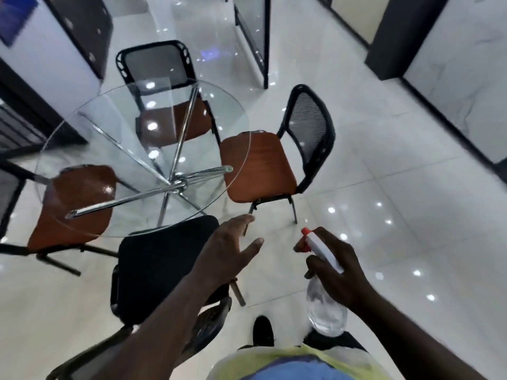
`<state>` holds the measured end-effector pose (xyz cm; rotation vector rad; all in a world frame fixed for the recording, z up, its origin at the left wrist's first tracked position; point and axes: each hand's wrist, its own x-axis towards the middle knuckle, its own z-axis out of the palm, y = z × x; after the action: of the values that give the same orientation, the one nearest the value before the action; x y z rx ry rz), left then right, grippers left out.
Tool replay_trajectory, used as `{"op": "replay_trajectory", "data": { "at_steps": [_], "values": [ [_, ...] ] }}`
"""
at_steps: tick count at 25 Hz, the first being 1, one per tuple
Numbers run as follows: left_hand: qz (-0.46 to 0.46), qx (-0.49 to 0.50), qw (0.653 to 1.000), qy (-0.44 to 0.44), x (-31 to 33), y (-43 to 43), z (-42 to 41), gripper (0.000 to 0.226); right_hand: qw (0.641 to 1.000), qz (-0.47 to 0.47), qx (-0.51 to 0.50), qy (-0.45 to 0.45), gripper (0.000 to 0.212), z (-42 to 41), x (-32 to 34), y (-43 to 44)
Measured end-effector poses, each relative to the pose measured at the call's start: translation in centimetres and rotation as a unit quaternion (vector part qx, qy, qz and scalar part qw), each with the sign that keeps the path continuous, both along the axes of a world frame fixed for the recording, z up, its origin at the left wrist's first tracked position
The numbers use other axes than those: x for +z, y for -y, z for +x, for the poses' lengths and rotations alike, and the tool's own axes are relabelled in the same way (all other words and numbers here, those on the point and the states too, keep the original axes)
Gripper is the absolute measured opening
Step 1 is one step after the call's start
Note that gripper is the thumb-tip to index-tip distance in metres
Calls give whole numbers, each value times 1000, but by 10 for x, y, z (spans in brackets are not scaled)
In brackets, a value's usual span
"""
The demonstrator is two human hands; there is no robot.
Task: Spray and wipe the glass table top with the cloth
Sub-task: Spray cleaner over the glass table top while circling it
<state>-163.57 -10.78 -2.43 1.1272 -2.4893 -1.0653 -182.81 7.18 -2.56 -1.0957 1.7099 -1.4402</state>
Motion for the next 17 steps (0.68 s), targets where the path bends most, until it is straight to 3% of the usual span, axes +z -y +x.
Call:
{"op": "replay_trajectory", "data": {
  "at_steps": [12,17],
  "values": [
    [3,281,957,70,5,37,-41,61,971,5,234,56,28,-108,-26,193],
    [55,363,925,103,-18,47,-28,61,937,71,341,-37,25,-104,-42,269]
  ]
}}
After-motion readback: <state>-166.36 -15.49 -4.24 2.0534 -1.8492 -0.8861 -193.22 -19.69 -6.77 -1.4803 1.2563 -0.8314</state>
